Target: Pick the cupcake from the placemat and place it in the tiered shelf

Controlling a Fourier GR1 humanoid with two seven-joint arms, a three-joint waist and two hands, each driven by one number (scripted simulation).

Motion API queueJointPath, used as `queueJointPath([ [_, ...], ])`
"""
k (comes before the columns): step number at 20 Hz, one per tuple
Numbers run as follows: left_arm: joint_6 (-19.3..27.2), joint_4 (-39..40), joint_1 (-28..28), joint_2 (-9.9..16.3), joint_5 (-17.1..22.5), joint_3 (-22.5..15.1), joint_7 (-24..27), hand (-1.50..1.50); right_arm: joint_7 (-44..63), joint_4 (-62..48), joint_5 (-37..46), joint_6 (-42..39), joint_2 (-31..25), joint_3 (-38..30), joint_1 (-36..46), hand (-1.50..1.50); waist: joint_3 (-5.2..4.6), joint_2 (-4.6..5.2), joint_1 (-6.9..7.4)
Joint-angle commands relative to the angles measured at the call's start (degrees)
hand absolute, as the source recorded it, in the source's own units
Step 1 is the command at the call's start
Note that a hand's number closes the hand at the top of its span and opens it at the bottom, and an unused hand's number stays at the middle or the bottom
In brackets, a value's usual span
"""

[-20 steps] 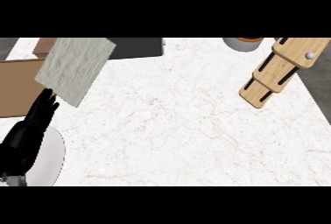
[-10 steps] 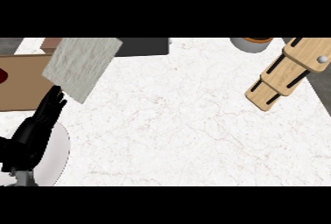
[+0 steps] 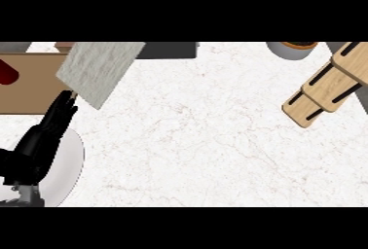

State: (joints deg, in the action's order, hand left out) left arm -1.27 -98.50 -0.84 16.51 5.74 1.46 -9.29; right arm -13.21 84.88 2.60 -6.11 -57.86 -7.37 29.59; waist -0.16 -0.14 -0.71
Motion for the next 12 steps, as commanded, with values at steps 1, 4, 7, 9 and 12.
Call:
queueJointPath([
  [1, 1.20, 1.59, -4.16, -1.40, -1.75, -1.34, -1.12, 0.00, -1.85, 0.11, 10.64, 7.16, 1.56, 3.08, 1.37, 1.50, 0.15, 0.39, 1.18],
  [4, -1.86, 3.11, -0.96, -1.04, -0.53, -0.36, 3.10, 0.00, -3.90, -4.46, 13.57, 9.60, 5.47, 4.33, 6.84, 1.50, 0.13, 0.38, 1.84],
  [7, -1.62, 2.65, -3.01, -1.15, -0.59, 0.22, 0.80, 0.00, -4.53, -3.45, 12.66, 6.60, 6.34, 4.01, 10.18, 1.50, 0.12, 0.21, 1.43],
  [9, -1.24, 2.21, -4.34, -0.98, -0.69, 0.34, -1.28, 0.00, -12.40, -10.49, 7.13, 1.56, 6.67, 1.57, 9.67, 1.50, 0.17, 0.30, 1.44],
  [12, -0.79, 0.37, -2.12, -1.95, -1.34, -0.04, -2.11, 0.00, -14.79, -14.82, 8.60, -1.37, 7.17, 2.11, 12.03, 1.50, 0.16, 0.24, 1.56],
])
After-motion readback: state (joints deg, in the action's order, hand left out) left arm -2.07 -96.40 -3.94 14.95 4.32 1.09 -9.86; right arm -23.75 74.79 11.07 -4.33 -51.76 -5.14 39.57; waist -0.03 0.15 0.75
